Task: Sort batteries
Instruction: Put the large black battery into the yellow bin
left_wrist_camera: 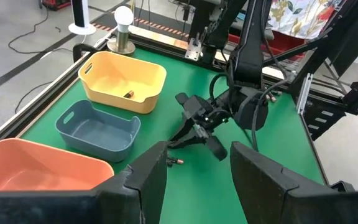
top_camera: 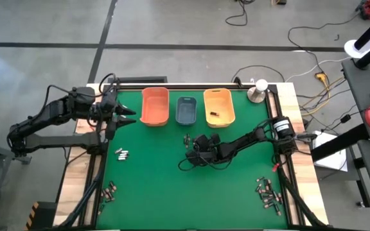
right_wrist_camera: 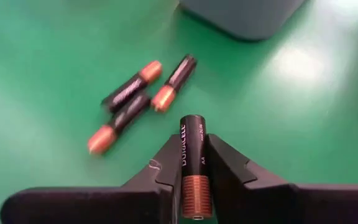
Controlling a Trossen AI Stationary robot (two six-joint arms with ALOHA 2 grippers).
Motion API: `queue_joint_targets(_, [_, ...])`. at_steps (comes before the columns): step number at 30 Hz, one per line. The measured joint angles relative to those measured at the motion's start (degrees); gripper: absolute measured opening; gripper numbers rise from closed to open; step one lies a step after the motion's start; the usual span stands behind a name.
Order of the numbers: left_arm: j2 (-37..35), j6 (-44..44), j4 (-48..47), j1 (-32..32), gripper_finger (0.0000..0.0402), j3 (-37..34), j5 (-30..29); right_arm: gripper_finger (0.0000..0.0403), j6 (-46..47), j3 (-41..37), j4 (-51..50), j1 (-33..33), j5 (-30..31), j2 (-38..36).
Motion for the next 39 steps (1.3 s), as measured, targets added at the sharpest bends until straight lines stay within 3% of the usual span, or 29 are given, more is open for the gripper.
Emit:
queue_joint_targets(8, [-0.1,-0.5,-0.2,0.0,0.0155,0.0,-0.4,0.0051,-2.7,-0.2,-4.4,0.3,-12.4,-10.7])
queue_joint_targets(16, [0.0,-1.4,-0.1,0.0,0.0155,0.0,-1.9,0.0050,-5.1,-0.1,-12.9,-3.4,-11.3,-26.7])
queue_joint_targets(20, [0.2,-1.7,-0.1,0.0,0.0155,0.0,-4.4,0.0050,-9.6,0.0,-14.6,-8.7,-11.5,-32.2])
queue_joint_targets(23, [0.4,-2.2,0.4,0.0,0.0155,0.0,-4.9,0.0050,-12.6,0.0,-17.7,-14.9,-15.0,-34.9])
queue_joint_targets(33, [1.6,-4.3,0.7,0.0,0.0155,0.0,-9.5,0.0050,-27.6,0.0,-27.3,-33.6,-31.3,-32.1])
queue_joint_targets(39, [2.9,-5.3,0.9,0.0,0.0155,0.0,-10.9,0.0050,-42.2,0.0,-27.6,-37.7,-32.8,-26.9])
